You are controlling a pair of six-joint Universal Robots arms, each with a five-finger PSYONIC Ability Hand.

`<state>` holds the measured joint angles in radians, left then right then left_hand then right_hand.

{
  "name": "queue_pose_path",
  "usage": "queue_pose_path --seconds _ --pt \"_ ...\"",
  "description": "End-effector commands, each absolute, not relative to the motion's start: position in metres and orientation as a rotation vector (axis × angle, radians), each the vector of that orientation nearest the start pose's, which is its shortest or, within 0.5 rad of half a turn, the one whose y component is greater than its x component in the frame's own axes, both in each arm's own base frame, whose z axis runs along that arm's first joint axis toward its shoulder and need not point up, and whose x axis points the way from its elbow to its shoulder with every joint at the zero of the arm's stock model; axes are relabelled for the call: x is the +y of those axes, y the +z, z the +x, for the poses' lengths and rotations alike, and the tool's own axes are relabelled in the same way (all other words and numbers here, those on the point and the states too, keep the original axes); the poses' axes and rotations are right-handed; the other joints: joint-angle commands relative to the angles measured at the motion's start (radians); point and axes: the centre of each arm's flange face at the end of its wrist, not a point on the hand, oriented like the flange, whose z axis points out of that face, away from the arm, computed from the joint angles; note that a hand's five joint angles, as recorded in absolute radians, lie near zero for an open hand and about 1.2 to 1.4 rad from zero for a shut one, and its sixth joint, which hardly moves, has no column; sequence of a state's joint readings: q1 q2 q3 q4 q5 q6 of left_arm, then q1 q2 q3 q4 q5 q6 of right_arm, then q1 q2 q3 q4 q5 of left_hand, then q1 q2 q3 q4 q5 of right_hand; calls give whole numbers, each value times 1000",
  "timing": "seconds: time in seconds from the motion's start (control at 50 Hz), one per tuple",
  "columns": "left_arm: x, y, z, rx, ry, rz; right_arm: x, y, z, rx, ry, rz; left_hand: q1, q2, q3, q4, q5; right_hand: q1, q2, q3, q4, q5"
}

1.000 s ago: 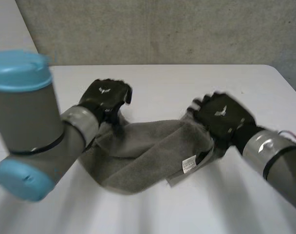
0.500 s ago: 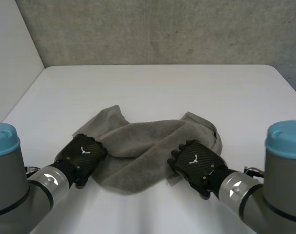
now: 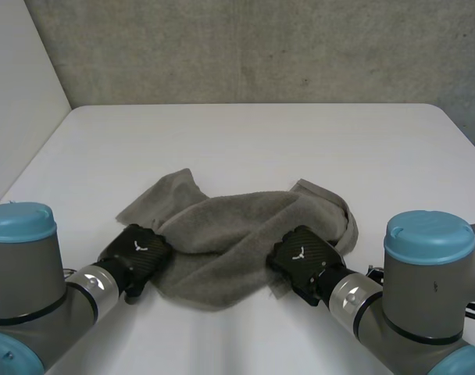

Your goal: Fold the towel.

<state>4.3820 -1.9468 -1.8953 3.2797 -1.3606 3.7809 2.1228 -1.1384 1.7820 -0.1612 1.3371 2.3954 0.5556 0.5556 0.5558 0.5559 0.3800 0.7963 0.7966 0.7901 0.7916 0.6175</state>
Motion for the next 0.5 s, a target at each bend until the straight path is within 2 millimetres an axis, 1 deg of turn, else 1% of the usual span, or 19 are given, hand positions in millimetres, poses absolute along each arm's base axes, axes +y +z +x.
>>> queue_pose_path --seconds 0.02,0.18,0.5 --pt "-223 114 -236 2380 -1542 1434 -197 122 294 1990 -1657 -1682 4 4 4 4 5 140 140 146 145 144" --pt "-227 115 -237 2369 -1564 1424 -200 116 293 2010 -1633 -1687 31 31 30 30 32 137 137 143 142 141" --pt "-240 114 -241 2356 -1587 1412 -200 116 292 2018 -1629 -1682 136 136 136 136 138 128 128 135 133 133"
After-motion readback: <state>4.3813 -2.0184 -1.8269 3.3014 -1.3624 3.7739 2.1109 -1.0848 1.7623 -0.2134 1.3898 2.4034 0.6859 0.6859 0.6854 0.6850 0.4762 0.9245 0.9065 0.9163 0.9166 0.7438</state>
